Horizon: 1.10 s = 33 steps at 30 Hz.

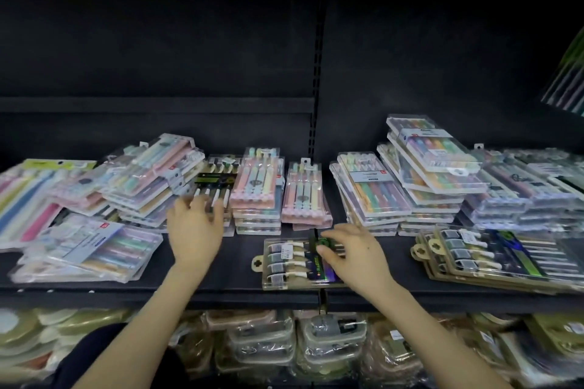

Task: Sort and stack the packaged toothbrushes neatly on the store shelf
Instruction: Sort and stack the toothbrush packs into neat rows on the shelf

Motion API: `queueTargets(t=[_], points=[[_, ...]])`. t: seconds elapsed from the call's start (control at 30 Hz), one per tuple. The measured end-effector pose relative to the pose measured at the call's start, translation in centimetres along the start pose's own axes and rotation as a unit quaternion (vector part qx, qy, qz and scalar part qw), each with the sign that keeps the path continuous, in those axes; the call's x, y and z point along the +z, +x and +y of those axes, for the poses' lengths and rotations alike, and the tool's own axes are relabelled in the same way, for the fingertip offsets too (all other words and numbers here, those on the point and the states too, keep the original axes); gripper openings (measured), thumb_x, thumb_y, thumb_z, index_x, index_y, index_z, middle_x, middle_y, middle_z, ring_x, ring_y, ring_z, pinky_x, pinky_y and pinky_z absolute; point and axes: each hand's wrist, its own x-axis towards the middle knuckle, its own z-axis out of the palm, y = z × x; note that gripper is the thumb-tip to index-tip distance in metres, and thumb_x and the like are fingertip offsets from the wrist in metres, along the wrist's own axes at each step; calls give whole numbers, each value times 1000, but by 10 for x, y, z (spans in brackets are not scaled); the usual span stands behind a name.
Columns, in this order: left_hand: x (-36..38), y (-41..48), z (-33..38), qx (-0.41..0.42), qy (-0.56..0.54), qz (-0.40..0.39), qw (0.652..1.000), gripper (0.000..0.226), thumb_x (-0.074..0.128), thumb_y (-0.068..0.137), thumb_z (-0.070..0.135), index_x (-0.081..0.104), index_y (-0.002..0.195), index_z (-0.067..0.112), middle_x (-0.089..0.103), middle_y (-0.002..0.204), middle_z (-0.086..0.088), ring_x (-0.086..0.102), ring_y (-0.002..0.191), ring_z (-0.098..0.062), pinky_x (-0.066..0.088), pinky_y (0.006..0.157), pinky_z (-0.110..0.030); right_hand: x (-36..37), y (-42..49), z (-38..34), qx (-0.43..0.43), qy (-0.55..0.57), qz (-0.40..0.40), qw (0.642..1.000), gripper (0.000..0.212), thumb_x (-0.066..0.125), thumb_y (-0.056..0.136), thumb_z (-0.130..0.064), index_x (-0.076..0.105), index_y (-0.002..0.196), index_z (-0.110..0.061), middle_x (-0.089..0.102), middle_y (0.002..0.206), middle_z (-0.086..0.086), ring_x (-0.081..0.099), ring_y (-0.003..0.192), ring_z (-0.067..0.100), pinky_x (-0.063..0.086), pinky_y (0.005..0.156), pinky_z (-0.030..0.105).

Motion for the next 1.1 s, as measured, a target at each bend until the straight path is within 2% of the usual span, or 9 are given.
queueTargets(t=[0.13,0.23,0.3,0.4,0.5,0.63,0.8,0.97,1.1], points=[[4,29,-21,-166,-25,-142,976,55,56,92,43,54,117,-7,60,106,-28,54,106,-42,41,84,-42,27,4,-2,-20,-28,-31,999,44,53,94,-47,58,132,-26,52,139,1,45,129,20,27,108,27],[10,43,-29,-223,-114,-161,955,46,66,84,49,51,75,6,53,71,-11,56,74,-31,39,64,-35,39,4,4,-28,-37,-26,999,44,51,95,-48,56,134,-28,53,139,1,43,130,18,24,111,31],[11,51,-35,-247,-150,-166,943,50,72,80,44,44,60,8,47,60,-9,49,61,-26,34,57,-33,41,4,6,-33,-34,-15,999,42,53,94,-46,58,132,-28,56,135,1,47,127,18,26,110,34],[7,59,-43,-270,-183,-199,924,41,74,81,37,65,79,-3,64,81,-19,59,74,-28,43,66,-34,45,4,6,-42,-47,20,998,37,63,90,-39,66,123,-23,65,123,5,57,116,25,35,104,41],[7,61,-43,-265,-174,-206,926,45,71,84,34,66,96,-8,68,96,-24,63,84,-31,45,69,-34,47,3,4,-44,-56,32,997,35,64,89,-37,67,121,-21,66,119,5,59,113,26,37,102,41],[-4,75,-41,-297,-187,-195,916,32,66,88,21,66,88,-11,69,86,-24,60,65,-29,48,64,-35,47,4,6,-44,-66,19,997,39,56,93,-43,61,128,-25,62,126,1,53,119,21,31,107,38],[-24,81,-38,-350,-297,-235,857,24,65,87,-1,46,72,4,54,66,-14,59,44,-19,39,51,-30,47,4,5,-41,-76,7,996,42,48,95,-47,57,132,-28,59,131,-2,49,123,18,27,109,35],[-70,75,-40,-380,-342,-192,838,18,58,89,-7,46,77,0,52,70,-14,58,45,-23,48,32,-27,43,4,4,-39,-84,-11,996,45,44,97,-49,52,137,-29,52,138,-5,42,129,14,23,111,30],[-111,53,-43,-376,-418,-194,804,12,54,91,-6,54,80,-1,54,78,-14,54,67,-21,53,41,-24,30,-1,-16,-11,42,47,998,38,55,96,-34,60,129,-15,63,124,1,55,118,20,40,101,30]])
